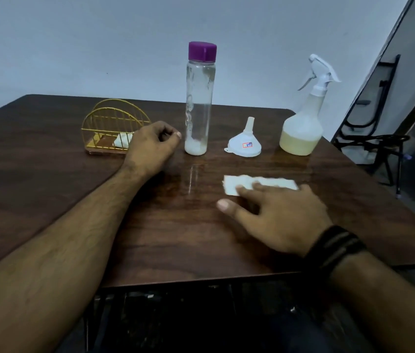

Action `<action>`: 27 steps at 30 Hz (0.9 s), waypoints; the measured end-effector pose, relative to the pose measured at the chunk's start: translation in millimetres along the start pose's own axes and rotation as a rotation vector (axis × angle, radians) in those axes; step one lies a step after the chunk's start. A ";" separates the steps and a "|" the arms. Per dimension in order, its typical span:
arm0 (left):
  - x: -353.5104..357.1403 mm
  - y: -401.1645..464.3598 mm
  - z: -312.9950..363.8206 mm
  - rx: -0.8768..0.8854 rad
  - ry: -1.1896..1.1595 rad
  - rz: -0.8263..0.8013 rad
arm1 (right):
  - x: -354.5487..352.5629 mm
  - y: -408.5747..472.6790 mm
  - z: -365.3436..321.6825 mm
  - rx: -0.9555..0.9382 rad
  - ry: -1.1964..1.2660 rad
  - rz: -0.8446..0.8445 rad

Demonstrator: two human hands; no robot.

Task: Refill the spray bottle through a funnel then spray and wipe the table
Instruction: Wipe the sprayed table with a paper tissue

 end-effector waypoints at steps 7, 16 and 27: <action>-1.3 -1.4 -0.3 0.001 -0.030 0.000 | 21.0 -82.2 -109.1 -0.356 0.112 0.127; -1.6 -1.7 3.8 -0.007 -0.055 -0.021 | 3.8 -94.1 29.7 0.091 -0.015 0.080; -1.8 -5.5 8.5 -0.004 0.006 -0.009 | 15.5 -116.4 -6.4 -0.191 0.114 0.270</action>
Point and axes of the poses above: each hand's wrist, its own y-axis towards the middle knuckle, its own x-axis out of the palm, z = x × y, the point moved 7 cm from there along y, towards the middle knuckle, and after that the axes turned 4 degrees about x, right-handed, at the moved point
